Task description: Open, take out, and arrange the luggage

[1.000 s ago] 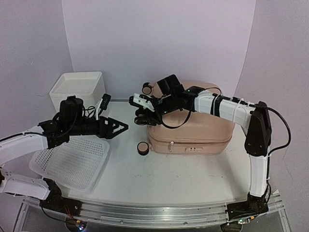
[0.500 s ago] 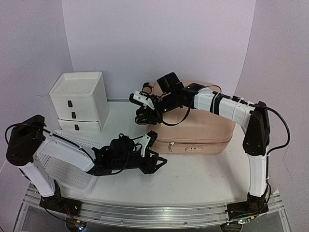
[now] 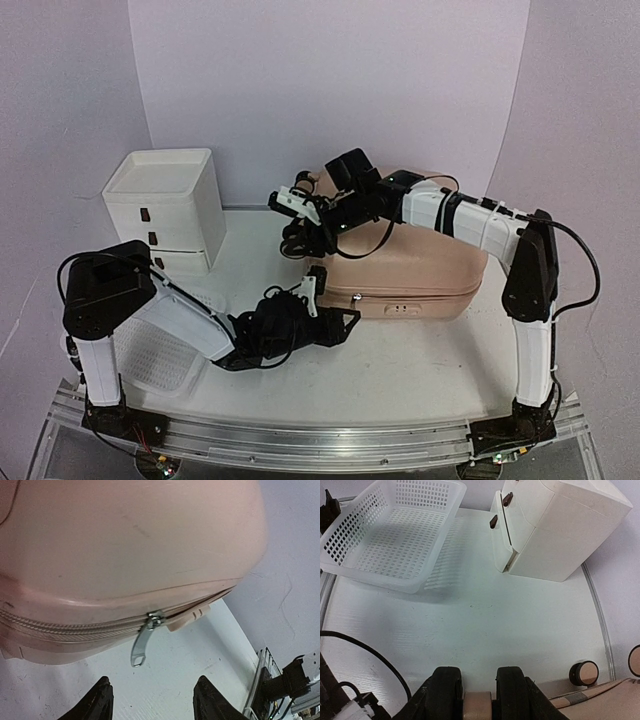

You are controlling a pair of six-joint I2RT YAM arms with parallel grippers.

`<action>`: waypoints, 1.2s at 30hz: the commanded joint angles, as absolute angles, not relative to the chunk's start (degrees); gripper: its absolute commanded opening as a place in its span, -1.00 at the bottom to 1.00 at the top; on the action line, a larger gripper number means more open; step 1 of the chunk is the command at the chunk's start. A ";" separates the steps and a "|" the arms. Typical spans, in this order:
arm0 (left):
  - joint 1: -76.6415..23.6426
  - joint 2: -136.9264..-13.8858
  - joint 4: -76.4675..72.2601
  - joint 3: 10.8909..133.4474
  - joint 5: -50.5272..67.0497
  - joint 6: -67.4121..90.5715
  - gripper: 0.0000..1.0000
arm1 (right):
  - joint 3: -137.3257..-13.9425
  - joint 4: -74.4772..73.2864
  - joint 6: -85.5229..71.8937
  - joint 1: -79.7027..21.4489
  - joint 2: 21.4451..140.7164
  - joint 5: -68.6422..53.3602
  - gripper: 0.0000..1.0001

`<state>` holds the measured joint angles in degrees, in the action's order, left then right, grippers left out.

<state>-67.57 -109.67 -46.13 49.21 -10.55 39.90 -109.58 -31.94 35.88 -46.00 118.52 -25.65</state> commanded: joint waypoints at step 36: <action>-65.49 -118.48 -56.91 57.16 -11.84 48.08 -0.59 | -109.12 -36.54 29.66 -44.47 113.29 -25.58 -1.00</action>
